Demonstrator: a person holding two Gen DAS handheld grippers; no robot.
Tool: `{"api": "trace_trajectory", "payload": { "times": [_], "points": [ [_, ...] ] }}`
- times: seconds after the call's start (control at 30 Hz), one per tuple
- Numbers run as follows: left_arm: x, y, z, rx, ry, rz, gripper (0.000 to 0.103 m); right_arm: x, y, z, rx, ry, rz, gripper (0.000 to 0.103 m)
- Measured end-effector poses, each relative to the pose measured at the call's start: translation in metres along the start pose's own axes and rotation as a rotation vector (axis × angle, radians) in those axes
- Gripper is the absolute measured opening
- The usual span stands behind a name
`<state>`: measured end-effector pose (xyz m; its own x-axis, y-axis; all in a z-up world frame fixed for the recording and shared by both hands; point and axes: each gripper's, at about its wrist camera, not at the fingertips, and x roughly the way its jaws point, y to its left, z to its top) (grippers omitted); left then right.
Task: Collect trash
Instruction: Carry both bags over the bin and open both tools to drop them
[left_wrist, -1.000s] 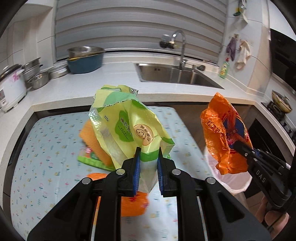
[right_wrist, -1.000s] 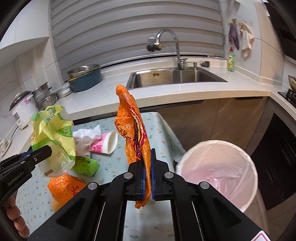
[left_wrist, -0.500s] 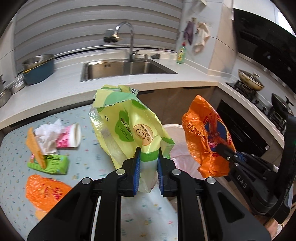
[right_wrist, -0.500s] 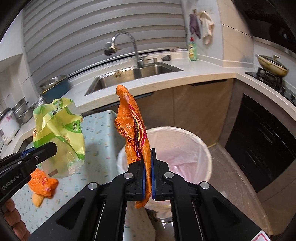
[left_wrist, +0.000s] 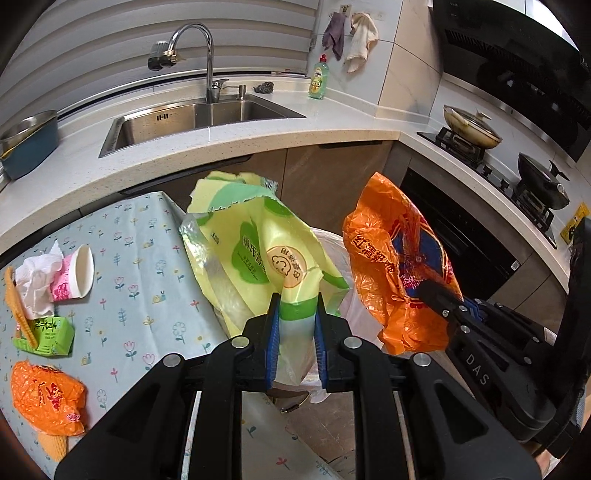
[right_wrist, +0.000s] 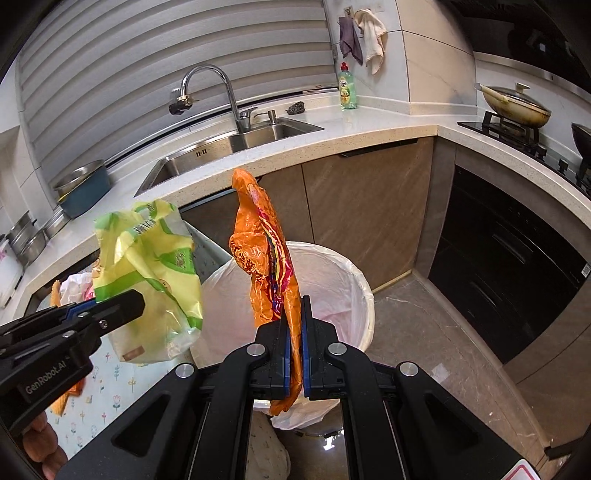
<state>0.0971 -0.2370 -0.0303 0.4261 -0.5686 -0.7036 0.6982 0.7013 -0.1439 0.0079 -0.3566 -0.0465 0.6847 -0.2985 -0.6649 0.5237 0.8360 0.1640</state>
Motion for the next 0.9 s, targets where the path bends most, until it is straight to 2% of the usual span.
{"api": "trace_trajectory", "payload": {
  "times": [0.17,0.3,0.43,0.9],
  "points": [
    [0.009,-0.006,0.001,0.006,0.011,-0.005,0.018,0.002,-0.001,0.000,0.003,0.002,0.001,0.004],
    [0.011,-0.003,0.001,0.001,0.004,0.016,0.036,0.004,0.001,-0.001,0.004,0.005,0.001,0.004],
    [0.013,0.001,0.001,-0.012,0.003,0.034,0.047,0.005,0.002,0.000,0.005,0.006,0.003,0.004],
    [0.000,0.027,-0.004,-0.064,-0.017,0.095,0.054,0.019,0.017,0.001,-0.020,0.022,0.024,0.005]
  ]
}}
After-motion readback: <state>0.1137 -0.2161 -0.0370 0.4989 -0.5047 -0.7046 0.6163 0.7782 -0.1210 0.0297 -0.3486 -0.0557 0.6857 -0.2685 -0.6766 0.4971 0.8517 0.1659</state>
